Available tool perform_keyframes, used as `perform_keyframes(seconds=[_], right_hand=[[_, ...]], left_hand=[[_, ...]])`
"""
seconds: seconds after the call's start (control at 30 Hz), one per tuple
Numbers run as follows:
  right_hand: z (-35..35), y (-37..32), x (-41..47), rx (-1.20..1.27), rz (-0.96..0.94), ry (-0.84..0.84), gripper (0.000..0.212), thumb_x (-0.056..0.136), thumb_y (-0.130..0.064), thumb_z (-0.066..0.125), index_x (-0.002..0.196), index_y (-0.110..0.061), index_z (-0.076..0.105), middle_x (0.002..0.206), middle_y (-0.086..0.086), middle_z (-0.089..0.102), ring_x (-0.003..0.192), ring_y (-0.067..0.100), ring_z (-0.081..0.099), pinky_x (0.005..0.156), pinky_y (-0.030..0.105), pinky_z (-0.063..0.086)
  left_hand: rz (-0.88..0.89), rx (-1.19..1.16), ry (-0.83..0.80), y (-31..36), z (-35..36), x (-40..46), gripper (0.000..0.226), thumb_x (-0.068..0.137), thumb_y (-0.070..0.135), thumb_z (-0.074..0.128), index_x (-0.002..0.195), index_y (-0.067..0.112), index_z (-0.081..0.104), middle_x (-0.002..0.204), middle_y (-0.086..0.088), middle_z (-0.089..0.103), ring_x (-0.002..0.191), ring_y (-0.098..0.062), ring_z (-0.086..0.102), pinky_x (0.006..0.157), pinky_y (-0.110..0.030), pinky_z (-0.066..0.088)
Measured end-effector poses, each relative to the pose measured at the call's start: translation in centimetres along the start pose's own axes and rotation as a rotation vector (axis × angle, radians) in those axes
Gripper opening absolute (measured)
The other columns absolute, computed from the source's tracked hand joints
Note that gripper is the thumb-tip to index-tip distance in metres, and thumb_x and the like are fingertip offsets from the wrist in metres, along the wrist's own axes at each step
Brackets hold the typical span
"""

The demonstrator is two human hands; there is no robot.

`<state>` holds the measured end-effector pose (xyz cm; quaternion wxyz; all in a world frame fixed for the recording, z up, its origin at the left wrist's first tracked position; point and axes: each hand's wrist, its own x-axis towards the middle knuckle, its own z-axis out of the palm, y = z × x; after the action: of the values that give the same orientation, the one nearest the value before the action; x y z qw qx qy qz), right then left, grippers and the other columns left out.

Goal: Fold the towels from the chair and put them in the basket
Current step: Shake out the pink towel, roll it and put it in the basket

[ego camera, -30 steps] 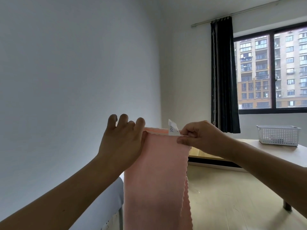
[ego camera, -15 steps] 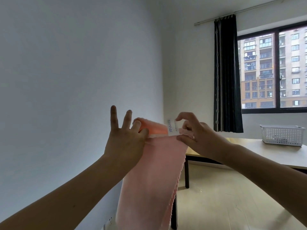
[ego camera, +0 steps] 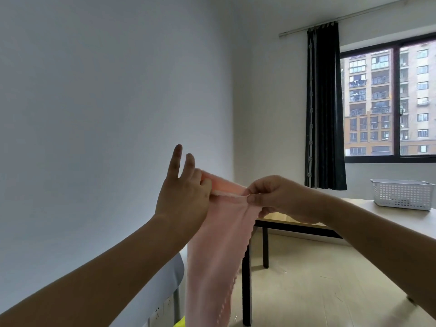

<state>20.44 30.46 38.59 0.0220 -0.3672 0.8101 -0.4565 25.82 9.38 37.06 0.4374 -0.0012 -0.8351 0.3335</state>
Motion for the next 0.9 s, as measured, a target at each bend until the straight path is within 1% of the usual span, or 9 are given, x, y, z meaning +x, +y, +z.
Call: perform_keyframes(seconds=[0.07, 0.2, 0.37, 0.43, 0.5, 0.6, 0.67, 0.8, 0.9], right_hand=[[-0.1, 0.1, 0.0, -0.117, -0.030, 0.078, 0.011, 0.094, -0.007, 0.056, 0.092, -0.008, 0.067, 0.082, 0.008, 0.065, 0.073, 0.017, 0.061, 0.071, 0.027, 0.054], [-0.4, 0.5, -0.1, -0.217, -0.120, 0.211, 0.009, 0.094, -0.005, 0.055, 0.098, -0.008, 0.063, 0.071, 0.008, 0.064, 0.058, 0.015, 0.059, 0.064, 0.031, 0.054], [-0.1, 1.0, -0.2, -0.402, -0.183, 0.254, 0.008, 0.096, -0.012, 0.054, 0.096, -0.014, 0.062, 0.067, 0.009, 0.068, 0.055, 0.012, 0.064, 0.063, 0.030, 0.057], [0.0, 1.2, -0.1, -0.449, -0.147, 0.221, 0.014, 0.096, -0.013, 0.054, 0.087, -0.010, 0.064, 0.066, 0.009, 0.069, 0.054, 0.014, 0.066, 0.064, 0.032, 0.058], [0.0, 1.6, 0.1, -0.461, -0.080, 0.149, 0.015, 0.097, -0.015, 0.053, 0.088, -0.010, 0.064, 0.070, 0.011, 0.071, 0.057, 0.016, 0.068, 0.065, 0.030, 0.058], [-0.1, 2.9, 0.8, -0.477, 0.014, 0.032, 0.012, 0.097, -0.019, 0.053, 0.089, -0.014, 0.062, 0.077, 0.013, 0.072, 0.063, 0.017, 0.069, 0.065, 0.026, 0.055], [-0.1, 4.1, 1.6, -0.527, 0.027, -0.008, 0.011, 0.096, -0.021, 0.055, 0.087, -0.017, 0.061, 0.075, 0.011, 0.072, 0.062, 0.014, 0.069, 0.066, 0.024, 0.053], [0.3, 7.0, 3.8, -0.586, -0.004, 0.040, 0.016, 0.091, -0.024, 0.063, 0.078, -0.015, 0.061, 0.059, 0.003, 0.066, 0.049, 0.008, 0.061, 0.056, 0.021, 0.049], [0.9, 9.5, 5.7, -0.421, -0.062, 0.224, 0.017, 0.088, -0.024, 0.067, 0.077, -0.011, 0.065, 0.061, 0.003, 0.064, 0.054, 0.011, 0.060, 0.059, 0.032, 0.050]], left_hand=[[-0.056, -0.079, 0.034, -0.6, 0.7, 0.0, 0.036, 0.096, 0.017, 0.028, 0.117, 0.011, 0.056, 0.105, -0.009, 0.063, 0.131, -0.038, 0.034, 0.109, -0.059, -0.022], [-0.114, -0.268, 0.163, -1.1, 2.1, 0.1, 0.016, 0.087, 0.012, 0.047, 0.096, 0.005, 0.059, 0.059, -0.005, 0.060, 0.109, -0.039, 0.056, 0.115, -0.055, -0.003], [-0.221, -0.360, -0.043, -1.3, 2.0, 0.3, 0.029, 0.094, 0.030, 0.038, 0.096, 0.018, 0.064, 0.078, 0.002, 0.066, 0.118, -0.025, 0.047, 0.114, -0.050, -0.012], [-0.241, -0.444, -0.128, -1.3, 2.0, 0.4, 0.025, 0.092, 0.032, 0.041, 0.094, 0.023, 0.064, 0.084, 0.003, 0.066, 0.108, -0.023, 0.048, 0.117, -0.050, 0.009], [-0.244, -0.619, -0.180, -1.2, 2.3, 0.4, 0.019, 0.086, 0.024, 0.047, 0.094, 0.022, 0.064, 0.090, 0.001, 0.066, 0.099, -0.025, 0.051, 0.094, -0.037, 0.039], [-0.211, -0.860, -0.338, -0.9, 3.3, 0.4, 0.010, 0.083, 0.017, 0.054, 0.089, 0.019, 0.061, 0.099, -0.002, 0.048, 0.090, -0.021, 0.052, 0.068, -0.025, 0.038], [-0.183, -0.896, -0.445, -0.5, 4.7, 0.7, 0.002, 0.083, 0.021, 0.059, 0.085, 0.020, 0.059, 0.098, 0.000, 0.038, 0.083, -0.017, 0.048, 0.060, -0.022, 0.037], [-0.221, -1.001, -0.632, 0.9, 9.4, 1.2, 0.017, 0.080, 0.018, 0.059, 0.067, 0.014, 0.049, 0.079, -0.004, 0.052, 0.060, -0.017, 0.047, 0.052, -0.023, 0.038], [-0.316, -0.848, -0.491, 2.5, 12.3, 1.1, 0.030, 0.082, 0.022, 0.051, 0.058, 0.015, 0.037, 0.060, -0.002, 0.044, 0.056, -0.023, 0.040, 0.051, -0.025, 0.032]])
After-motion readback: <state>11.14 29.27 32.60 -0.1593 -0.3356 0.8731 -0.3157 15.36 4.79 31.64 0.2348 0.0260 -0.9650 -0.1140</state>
